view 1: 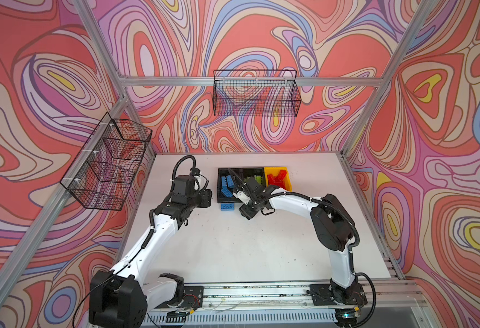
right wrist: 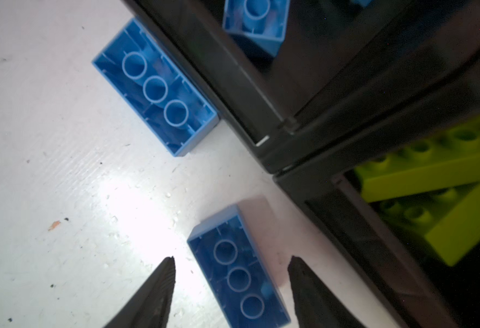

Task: Sort the legos into containers by color
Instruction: 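Grasp a blue brick on the table with the right gripper while the left withdraws, then carry the blue brick into the outer black bin and release it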

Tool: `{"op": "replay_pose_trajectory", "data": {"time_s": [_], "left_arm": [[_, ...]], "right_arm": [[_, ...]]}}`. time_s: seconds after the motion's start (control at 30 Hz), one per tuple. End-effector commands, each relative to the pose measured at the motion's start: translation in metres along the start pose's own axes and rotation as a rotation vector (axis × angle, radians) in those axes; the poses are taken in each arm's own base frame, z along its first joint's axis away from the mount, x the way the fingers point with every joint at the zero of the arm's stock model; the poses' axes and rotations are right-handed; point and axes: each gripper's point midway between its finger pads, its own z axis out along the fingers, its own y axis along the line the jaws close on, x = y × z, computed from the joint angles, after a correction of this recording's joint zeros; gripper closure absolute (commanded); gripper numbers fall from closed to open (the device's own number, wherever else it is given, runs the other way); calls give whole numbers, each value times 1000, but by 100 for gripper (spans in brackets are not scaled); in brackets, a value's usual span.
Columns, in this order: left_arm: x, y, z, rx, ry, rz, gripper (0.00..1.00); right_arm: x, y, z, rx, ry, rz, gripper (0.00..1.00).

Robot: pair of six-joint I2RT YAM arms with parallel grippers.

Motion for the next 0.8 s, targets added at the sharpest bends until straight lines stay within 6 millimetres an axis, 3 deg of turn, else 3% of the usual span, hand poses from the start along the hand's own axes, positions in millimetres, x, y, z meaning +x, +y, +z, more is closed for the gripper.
{"op": "replay_pose_trajectory", "data": {"time_s": [0.0,0.2,0.43,0.6,0.77], "left_arm": [[-5,-1,-2,15,-24,-8,37],[-7,-2,-4,25,-40,-6,37],[-4,-3,-2,36,-28,-5,37],[-3,-5,-1,45,-22,6,37],[-2,-7,-1,62,-20,8,37]], "right_arm": [[2,4,10,-6,17,-30,35],[3,3,16,-4,21,-15,43],[2,4,5,-10,27,-4,68],[-24,6,-31,-16,-59,28,71],[-70,-2,-65,17,-175,87,71]]}}
